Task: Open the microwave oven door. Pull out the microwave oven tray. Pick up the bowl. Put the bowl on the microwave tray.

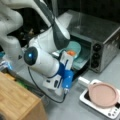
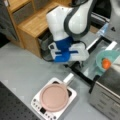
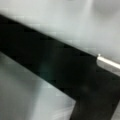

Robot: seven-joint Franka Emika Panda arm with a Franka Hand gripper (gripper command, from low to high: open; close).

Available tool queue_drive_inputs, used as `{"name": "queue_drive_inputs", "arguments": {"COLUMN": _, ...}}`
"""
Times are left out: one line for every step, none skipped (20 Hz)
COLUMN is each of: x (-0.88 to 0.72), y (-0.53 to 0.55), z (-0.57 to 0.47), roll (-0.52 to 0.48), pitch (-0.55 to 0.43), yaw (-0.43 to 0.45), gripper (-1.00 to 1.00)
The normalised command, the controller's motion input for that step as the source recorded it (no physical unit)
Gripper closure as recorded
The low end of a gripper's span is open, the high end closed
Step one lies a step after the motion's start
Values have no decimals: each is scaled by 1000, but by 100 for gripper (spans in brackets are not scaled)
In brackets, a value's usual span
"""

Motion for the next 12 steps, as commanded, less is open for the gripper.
{"name": "queue_drive_inputs", "arguments": {"x": -106, "y": 48, "z": -75, "roll": 286, "pitch": -82, "yaw": -30, "gripper": -100}}
{"name": "queue_drive_inputs", "arguments": {"x": -105, "y": 43, "z": -76, "roll": 286, "pitch": -81, "yaw": -26, "gripper": -100}}
{"name": "queue_drive_inputs", "arguments": {"x": -106, "y": 33, "z": -75, "roll": 279, "pitch": -76, "yaw": -25, "gripper": -100}}
{"name": "queue_drive_inputs", "arguments": {"x": -109, "y": 27, "z": -72, "roll": 261, "pitch": -69, "yaw": -30, "gripper": -100}}
{"name": "queue_drive_inputs", "arguments": {"x": -116, "y": 32, "z": -65, "roll": 251, "pitch": -60, "yaw": -32, "gripper": -100}}
{"name": "queue_drive_inputs", "arguments": {"x": -116, "y": 36, "z": -63, "roll": 244, "pitch": -61, "yaw": -31, "gripper": -100}}
{"name": "queue_drive_inputs", "arguments": {"x": -114, "y": 34, "z": -64, "roll": 235, "pitch": -58, "yaw": -29, "gripper": -100}}
{"name": "queue_drive_inputs", "arguments": {"x": -110, "y": 34, "z": -65, "roll": 225, "pitch": -56, "yaw": -31, "gripper": -100}}
{"name": "queue_drive_inputs", "arguments": {"x": -106, "y": 31, "z": -68, "roll": 216, "pitch": -54, "yaw": -33, "gripper": -100}}
{"name": "queue_drive_inputs", "arguments": {"x": -100, "y": 27, "z": -72, "roll": 208, "pitch": -53, "yaw": -37, "gripper": -100}}
{"name": "queue_drive_inputs", "arguments": {"x": -93, "y": 20, "z": -74, "roll": 212, "pitch": -53, "yaw": -35, "gripper": -100}}
{"name": "queue_drive_inputs", "arguments": {"x": -88, "y": 12, "z": -75, "roll": 237, "pitch": -56, "yaw": -32, "gripper": -100}}
